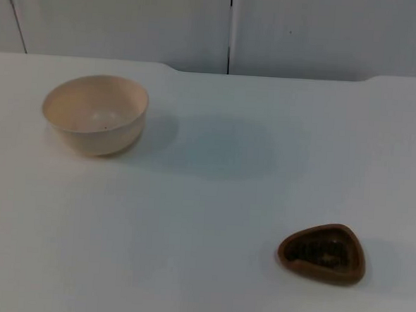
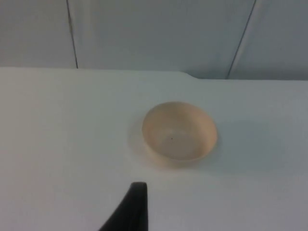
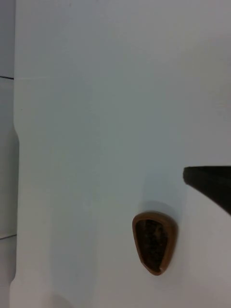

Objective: Pick up the bowl with the left hand and pour the coffee beans from the cup into the bowl with the right hand.

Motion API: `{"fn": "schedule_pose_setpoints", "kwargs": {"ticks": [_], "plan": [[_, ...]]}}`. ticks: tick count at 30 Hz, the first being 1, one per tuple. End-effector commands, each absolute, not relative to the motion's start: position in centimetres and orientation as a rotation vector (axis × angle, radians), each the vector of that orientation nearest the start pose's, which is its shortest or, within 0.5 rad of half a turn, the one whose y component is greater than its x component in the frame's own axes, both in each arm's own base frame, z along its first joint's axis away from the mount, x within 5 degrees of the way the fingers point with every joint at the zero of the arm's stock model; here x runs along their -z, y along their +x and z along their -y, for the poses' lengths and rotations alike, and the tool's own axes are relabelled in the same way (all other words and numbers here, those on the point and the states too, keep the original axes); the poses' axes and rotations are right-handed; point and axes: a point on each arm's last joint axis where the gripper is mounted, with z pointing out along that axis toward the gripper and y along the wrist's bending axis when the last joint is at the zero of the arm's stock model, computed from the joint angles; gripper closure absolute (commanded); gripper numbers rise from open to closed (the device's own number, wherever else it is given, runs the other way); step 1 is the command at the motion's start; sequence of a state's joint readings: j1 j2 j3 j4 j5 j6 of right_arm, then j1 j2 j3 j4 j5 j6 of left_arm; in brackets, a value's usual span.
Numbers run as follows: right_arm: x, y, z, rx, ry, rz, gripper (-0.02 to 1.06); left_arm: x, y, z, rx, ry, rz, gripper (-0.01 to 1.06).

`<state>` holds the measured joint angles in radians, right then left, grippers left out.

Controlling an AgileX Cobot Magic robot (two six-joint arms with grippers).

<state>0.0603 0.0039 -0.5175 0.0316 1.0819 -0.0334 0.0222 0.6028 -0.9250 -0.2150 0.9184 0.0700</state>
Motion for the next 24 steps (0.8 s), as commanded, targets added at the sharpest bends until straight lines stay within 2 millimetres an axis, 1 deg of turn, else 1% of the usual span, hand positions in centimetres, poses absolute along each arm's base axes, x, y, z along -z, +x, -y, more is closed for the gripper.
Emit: {"fn": "schedule_pose_setpoints", "kwargs": {"ticks": [1,5,8,14,17,18,22,23,24], "plan": [[-28.0,-0.8,-0.2,-0.045,-0.096,-2.045,-0.01,-39.5,9.4,1.4,0.220,0.013,-2.053,0.00],[-28.0,-0.8,-0.2,-0.045,-0.096,-2.045,-0.01,-39.4,10.0,1.6,0.233,0.037,-2.069,0.00],[-28.0,-0.8,-0.2,-0.045,-0.096,-2.045,-0.01,-39.2,10.8,2.0,0.278,0.074,-2.085,0.00],[-28.0,-0.8,-0.2,-0.045,-0.096,-2.045,-0.01,-38.9,12.0,2.3,0.320,0.090,-2.098,0.00],[-28.0,-0.8,-0.2,-0.045,-0.096,-2.045,-0.01,-38.8,13.2,2.6,0.359,0.112,-2.111,0.00],[-28.0,-0.8,-0.2,-0.045,-0.096,-2.045,-0.01,-38.8,13.2,2.6,0.359,0.112,-2.111,0.00],[-28.0,-0.8,-0.2,-0.045,-0.096,-2.045,-0.01,-38.2,15.2,3.2,0.453,0.142,-2.130,0.00],[-28.0,-0.8,-0.2,-0.045,-0.096,-2.045,-0.01,-38.2,15.2,3.2,0.453,0.142,-2.130,0.00],[-28.0,-0.8,-0.2,-0.045,-0.096,-2.045,-0.01,-38.0,15.7,3.3,0.474,0.154,-2.138,0.00]]}}
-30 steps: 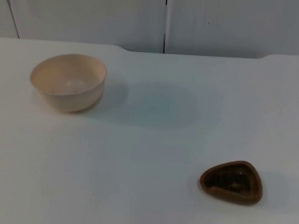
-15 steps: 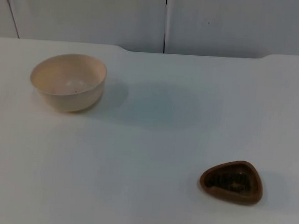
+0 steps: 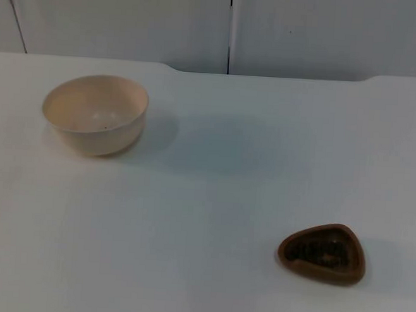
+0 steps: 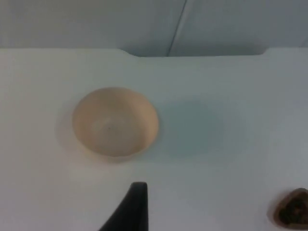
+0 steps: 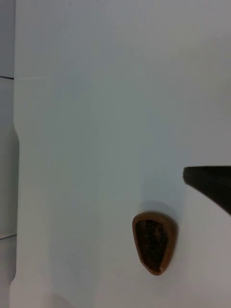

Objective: Pick up the bowl with the left hand and pour the coffee beans from the cup into the bowl with the right hand.

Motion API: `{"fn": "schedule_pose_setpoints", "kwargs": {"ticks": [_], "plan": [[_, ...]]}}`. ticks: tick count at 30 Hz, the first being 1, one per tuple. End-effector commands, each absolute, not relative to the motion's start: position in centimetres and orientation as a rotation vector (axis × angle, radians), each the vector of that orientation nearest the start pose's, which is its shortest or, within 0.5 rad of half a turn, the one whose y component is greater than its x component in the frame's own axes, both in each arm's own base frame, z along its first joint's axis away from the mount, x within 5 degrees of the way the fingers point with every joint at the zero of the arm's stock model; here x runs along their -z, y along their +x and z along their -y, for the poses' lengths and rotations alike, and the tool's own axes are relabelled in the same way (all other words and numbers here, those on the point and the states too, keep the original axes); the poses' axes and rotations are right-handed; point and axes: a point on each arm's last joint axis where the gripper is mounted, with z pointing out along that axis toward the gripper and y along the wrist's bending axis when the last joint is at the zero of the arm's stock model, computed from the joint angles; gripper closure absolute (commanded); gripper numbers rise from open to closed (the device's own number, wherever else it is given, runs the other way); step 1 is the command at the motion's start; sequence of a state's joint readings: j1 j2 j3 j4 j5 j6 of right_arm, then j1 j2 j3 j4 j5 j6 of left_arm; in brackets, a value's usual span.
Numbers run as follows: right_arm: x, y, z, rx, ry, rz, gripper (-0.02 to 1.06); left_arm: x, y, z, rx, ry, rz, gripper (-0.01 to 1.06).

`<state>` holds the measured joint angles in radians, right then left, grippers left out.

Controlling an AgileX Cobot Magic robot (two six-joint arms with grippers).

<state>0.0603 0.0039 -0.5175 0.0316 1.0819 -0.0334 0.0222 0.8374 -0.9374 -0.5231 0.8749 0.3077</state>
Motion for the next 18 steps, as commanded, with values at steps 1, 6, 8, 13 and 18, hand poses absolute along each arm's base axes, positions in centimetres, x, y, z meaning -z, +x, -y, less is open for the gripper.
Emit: {"fn": "schedule_pose_setpoints", "kwargs": {"ticks": [1,6,8,13,18], "plan": [[-28.0,-0.8,-0.2,-0.045,-0.096,-2.045,-0.01,-37.8,16.1,3.5,0.492,0.164,-2.144,0.00],[-28.0,-0.8,-0.2,-0.045,-0.096,-2.045,-0.01,-36.9,17.9,3.8,0.549,0.197,-2.173,0.00],[-28.0,-0.8,-0.2,-0.045,-0.096,-2.045,-0.01,-36.4,18.8,3.9,0.564,0.209,-2.191,0.00],[-28.0,-0.8,-0.2,-0.045,-0.096,-2.045,-0.01,-35.1,20.7,4.6,0.575,0.230,-2.232,0.00],[-28.0,-0.8,-0.2,-0.045,-0.096,-2.045,-0.01,-33.4,22.8,5.8,0.565,0.264,-2.266,0.00]]}}
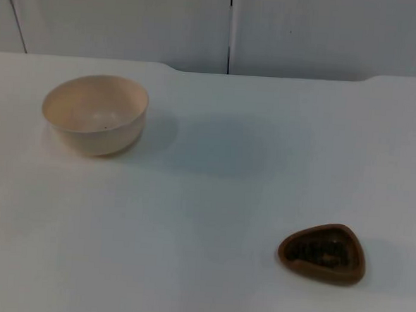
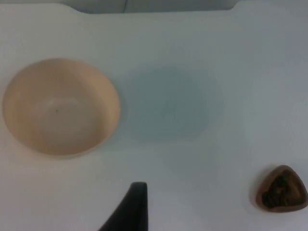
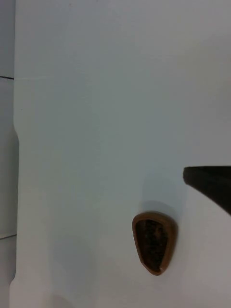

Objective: Pick up the bowl with the left hand and pour the coffee beans from the cup into the bowl with the right hand.

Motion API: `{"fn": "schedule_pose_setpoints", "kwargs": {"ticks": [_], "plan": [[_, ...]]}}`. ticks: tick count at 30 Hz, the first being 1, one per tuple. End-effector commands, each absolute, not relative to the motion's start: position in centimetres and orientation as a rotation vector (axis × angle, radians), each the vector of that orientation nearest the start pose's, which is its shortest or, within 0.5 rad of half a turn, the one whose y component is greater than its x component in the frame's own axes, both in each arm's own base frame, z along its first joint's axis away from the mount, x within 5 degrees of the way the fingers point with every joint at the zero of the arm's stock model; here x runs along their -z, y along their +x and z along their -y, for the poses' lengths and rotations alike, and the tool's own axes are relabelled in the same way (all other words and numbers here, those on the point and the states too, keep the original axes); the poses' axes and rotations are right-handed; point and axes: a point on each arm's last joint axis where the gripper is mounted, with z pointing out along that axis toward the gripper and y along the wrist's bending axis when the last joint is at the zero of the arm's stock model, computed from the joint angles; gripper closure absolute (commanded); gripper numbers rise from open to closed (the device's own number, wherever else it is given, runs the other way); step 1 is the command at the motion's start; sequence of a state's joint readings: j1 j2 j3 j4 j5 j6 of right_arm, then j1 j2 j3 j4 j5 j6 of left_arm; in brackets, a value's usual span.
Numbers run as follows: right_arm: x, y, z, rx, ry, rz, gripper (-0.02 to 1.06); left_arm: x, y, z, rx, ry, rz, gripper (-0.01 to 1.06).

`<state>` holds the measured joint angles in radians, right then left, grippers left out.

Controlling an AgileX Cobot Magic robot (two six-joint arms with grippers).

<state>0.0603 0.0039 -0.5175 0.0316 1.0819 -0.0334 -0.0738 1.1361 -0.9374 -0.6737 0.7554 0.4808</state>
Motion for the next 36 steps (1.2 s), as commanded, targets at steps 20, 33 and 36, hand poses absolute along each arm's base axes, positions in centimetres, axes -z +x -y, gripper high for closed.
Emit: {"fn": "schedule_pose_setpoints", "kwargs": {"ticks": [20,33,36], "plan": [[-28.0,-0.8,-0.2,-0.045,-0.096,-2.045,-0.01,-29.5,32.1,7.0,0.334,0.226,-2.524,0.00],[-28.0,-0.8,-0.2,-0.045,-0.096,-2.045,-0.01,-25.3,35.7,6.8,0.401,0.084,-2.637,0.00],[-28.0,-0.8,-0.2,-0.045,-0.096,-2.045,-0.01,-24.8,36.2,5.4,0.443,-0.020,-2.645,0.00]]}}
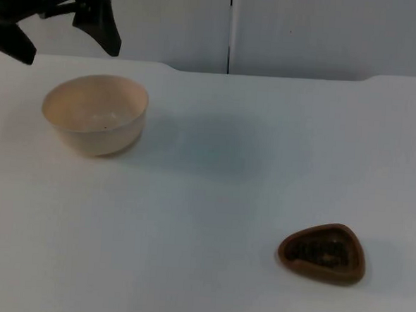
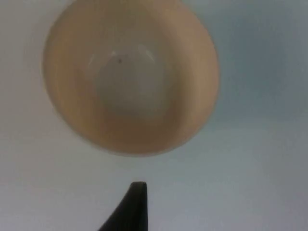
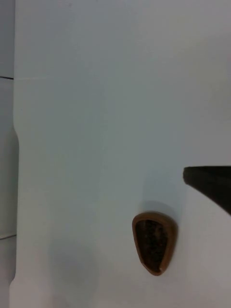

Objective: Pick up the bowl with the left hand and pour the coffee beans from the cup into the bowl with the right hand.

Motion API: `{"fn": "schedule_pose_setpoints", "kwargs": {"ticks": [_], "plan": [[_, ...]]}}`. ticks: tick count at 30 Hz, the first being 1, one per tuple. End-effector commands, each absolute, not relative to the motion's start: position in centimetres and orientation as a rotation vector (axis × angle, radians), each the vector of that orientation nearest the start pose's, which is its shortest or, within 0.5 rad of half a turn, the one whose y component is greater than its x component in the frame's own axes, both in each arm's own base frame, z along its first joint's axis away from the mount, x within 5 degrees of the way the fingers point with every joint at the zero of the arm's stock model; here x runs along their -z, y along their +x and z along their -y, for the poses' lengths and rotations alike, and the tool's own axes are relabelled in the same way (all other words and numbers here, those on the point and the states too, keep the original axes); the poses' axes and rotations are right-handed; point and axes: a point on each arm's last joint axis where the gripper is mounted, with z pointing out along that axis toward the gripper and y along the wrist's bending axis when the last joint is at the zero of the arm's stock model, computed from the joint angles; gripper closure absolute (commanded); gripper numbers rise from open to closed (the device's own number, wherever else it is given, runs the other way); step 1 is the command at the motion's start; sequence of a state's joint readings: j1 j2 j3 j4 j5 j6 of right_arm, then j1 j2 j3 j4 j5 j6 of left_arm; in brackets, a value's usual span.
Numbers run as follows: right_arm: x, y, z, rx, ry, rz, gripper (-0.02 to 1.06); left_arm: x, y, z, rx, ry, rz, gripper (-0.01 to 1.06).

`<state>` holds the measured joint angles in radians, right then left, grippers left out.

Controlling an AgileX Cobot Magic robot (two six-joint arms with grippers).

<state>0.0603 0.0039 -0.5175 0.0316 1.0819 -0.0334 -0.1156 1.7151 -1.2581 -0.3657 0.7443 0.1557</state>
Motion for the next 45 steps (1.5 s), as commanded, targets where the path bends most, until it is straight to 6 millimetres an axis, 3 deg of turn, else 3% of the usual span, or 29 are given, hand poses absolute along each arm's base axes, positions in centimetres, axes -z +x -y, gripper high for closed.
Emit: {"fn": "schedule_pose_setpoints", "kwargs": {"ticks": [1,7,13,25,38,42,45], "plan": [[-28.0,-0.8,-0.2,-0.045,-0.096,-2.045,-0.01,-24.5,36.5,4.4,0.463,-0.079,-2.646,0.00],[-28.0,-0.8,-0.2,-0.043,-0.098,-2.045,-0.01,-23.1,37.0,2.2,0.458,-0.187,-2.679,0.00],[-28.0,-0.8,-0.2,-0.043,-0.098,-2.045,-0.01,-22.4,37.4,2.3,0.492,-0.249,-2.679,0.00],[-28.0,-0.8,-0.2,-0.043,-0.098,-2.045,-0.01,-19.2,38.6,2.6,0.534,-0.581,-2.703,0.00],[-28.0,-0.8,-0.2,-0.041,-0.098,-2.045,-0.01,-18.9,39.5,2.6,0.533,-0.792,-2.570,0.00],[-28.0,-0.8,-0.2,-0.041,-0.098,-2.045,-0.01,-17.3,39.4,3.2,0.539,-0.810,-2.653,0.03],[-28.0,-0.8,-0.2,-0.039,-0.098,-2.045,-0.01,-16.2,39.8,4.3,0.533,-0.794,-2.650,0.11]]}}
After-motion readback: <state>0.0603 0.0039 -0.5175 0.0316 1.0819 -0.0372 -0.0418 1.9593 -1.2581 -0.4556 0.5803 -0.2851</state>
